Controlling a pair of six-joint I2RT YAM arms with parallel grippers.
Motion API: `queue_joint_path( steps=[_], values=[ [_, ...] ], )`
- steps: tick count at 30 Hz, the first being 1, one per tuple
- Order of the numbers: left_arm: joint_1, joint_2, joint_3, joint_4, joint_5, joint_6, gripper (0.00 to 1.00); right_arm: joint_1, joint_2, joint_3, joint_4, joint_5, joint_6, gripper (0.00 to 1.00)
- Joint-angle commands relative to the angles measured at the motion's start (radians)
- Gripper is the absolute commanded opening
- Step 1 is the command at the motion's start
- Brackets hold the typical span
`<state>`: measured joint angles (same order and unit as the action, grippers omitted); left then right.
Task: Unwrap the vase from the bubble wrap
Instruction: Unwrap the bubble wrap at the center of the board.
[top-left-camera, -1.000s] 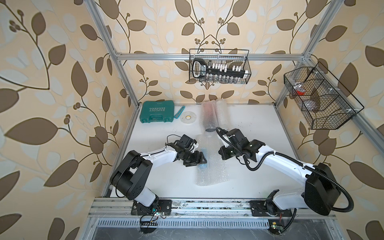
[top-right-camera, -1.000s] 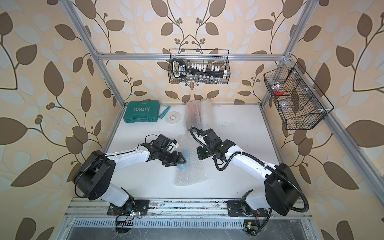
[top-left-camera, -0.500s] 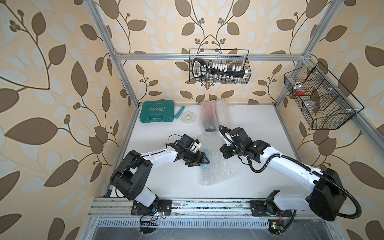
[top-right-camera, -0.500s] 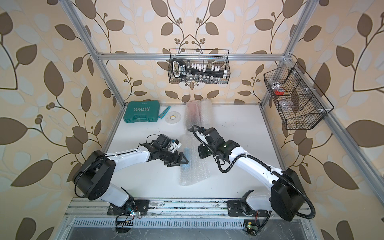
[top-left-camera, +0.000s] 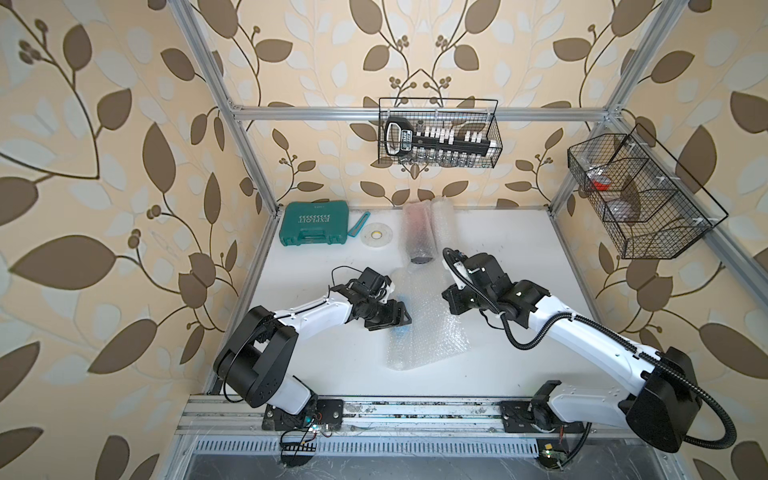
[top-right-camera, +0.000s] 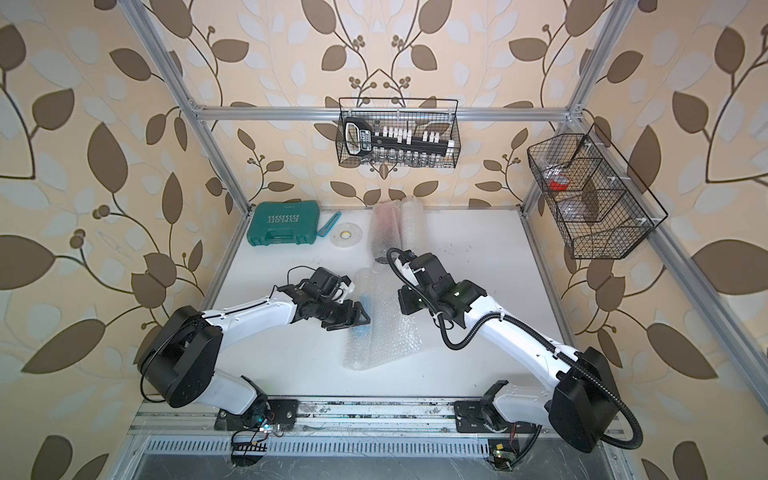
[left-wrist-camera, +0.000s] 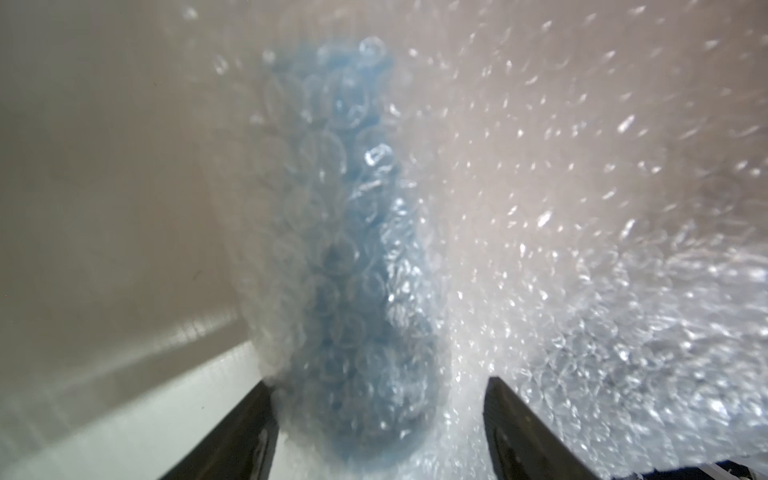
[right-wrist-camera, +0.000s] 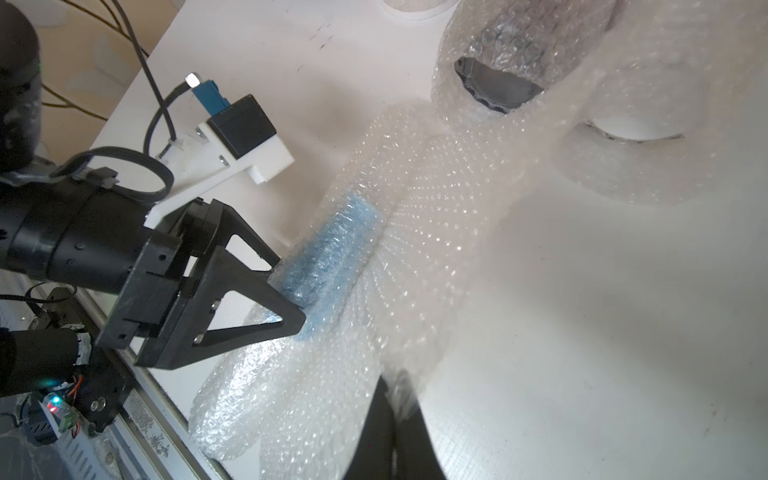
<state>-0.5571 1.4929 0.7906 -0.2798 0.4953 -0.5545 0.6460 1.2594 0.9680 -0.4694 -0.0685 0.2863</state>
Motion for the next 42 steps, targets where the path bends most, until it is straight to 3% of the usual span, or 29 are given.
queue_joint_path(
  steps=[1, 6, 14, 22, 33, 42],
  values=[
    [-0.006, -0.015, 0.016, 0.032, 0.064, 0.011, 0.76, 0.003, -0.027, 0.035, -0.013, 0.031, -0.015, 0.00],
    [-0.007, 0.007, -0.002, 0.081, 0.140, -0.009, 0.75, 0.003, -0.032, 0.035, -0.017, 0.048, -0.015, 0.00],
    [-0.007, -0.018, 0.025, -0.044, -0.040, 0.016, 0.78, 0.003, -0.053, 0.035, -0.015, 0.058, -0.015, 0.00],
    [-0.006, -0.084, 0.018, -0.056, -0.100, 0.017, 0.79, 0.003, -0.084, 0.031, -0.008, 0.077, -0.012, 0.00],
    [-0.007, -0.059, -0.008, 0.050, 0.069, -0.006, 0.78, 0.003, -0.115, 0.019, 0.005, 0.106, -0.007, 0.00],
    [-0.007, -0.059, 0.028, -0.110, -0.143, 0.033, 0.79, 0.003, -0.124, 0.012, 0.008, 0.112, -0.007, 0.00]
  ],
)
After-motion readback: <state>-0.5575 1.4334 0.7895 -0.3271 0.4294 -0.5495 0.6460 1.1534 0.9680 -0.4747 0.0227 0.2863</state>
